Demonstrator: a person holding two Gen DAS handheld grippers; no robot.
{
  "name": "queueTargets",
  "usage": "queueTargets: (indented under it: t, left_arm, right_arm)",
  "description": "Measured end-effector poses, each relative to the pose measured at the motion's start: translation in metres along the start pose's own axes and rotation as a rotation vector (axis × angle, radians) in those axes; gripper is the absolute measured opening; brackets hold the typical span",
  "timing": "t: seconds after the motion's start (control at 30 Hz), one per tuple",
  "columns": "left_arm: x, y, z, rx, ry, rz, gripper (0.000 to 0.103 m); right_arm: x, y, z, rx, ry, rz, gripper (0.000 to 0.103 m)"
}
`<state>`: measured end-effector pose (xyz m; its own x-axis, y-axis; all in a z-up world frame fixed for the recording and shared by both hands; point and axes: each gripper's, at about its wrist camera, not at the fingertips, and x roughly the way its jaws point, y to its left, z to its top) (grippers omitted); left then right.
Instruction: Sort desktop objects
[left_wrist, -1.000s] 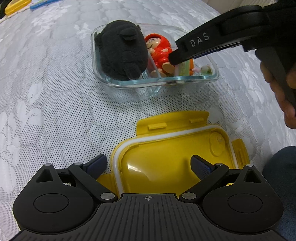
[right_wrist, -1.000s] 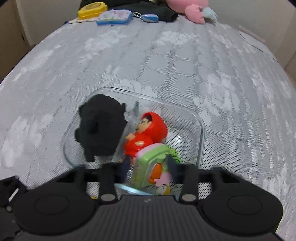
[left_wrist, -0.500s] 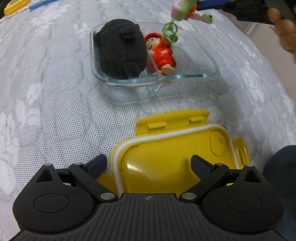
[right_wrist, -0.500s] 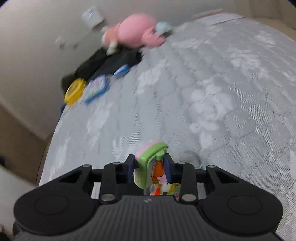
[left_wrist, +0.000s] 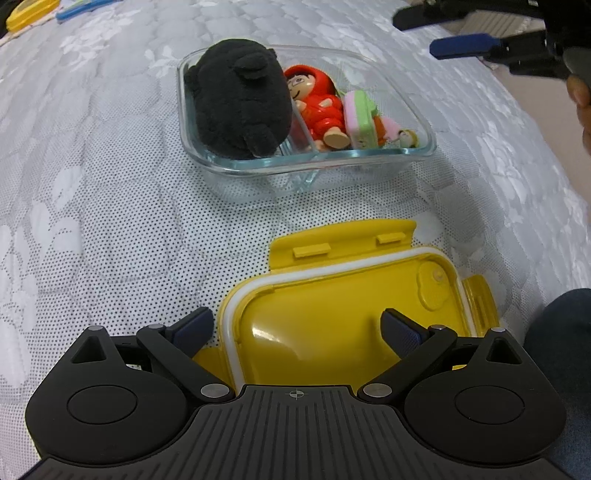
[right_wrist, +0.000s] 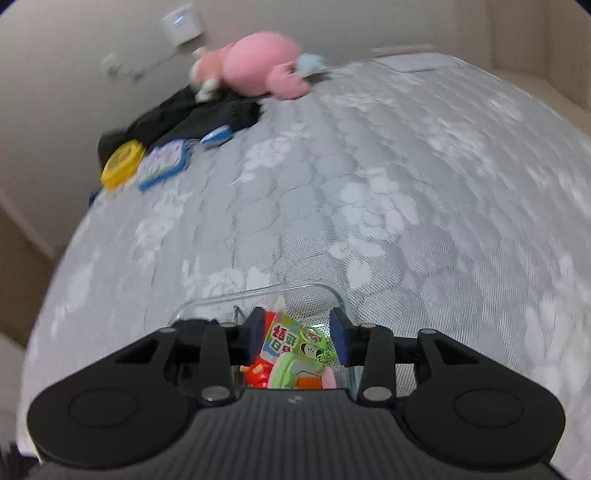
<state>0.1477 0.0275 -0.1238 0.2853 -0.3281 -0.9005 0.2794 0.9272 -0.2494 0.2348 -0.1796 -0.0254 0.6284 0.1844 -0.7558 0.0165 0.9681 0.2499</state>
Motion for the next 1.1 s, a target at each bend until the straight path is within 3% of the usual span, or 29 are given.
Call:
queueTargets:
  t: [0.37,0.6,0.83,0.97,1.1]
  left_arm:
    - [0.000,0.000,0.002,-0.002,0.000,-0.002,0.100]
    - [-0.001,-0.001,0.001,0.003,-0.001,-0.001,0.100]
    - [-0.002,-0.001,0.001,0.000,0.000,-0.001,0.100]
    - [-0.001,-0.001,0.002,0.002,0.000,-0.002,0.100]
    - [-0.001,-0.002,0.002,0.004,-0.001,-0.002,0.100]
  right_arm:
    - [0.026,0.033,-0.008,-0.259,0.091,-0.092,0.046]
    - [0.038,0.035,-0.004,-0.238,0.187,-0.083,0.042]
    - [0.071,0.036,-0.012,-0.210,0.281,-0.059,0.050]
    - [0.060,0.038,-0.010,-0.236,0.247,-0.054,0.029]
    - [0.043,0.041,-0.003,-0.239,0.184,-0.048,0.026]
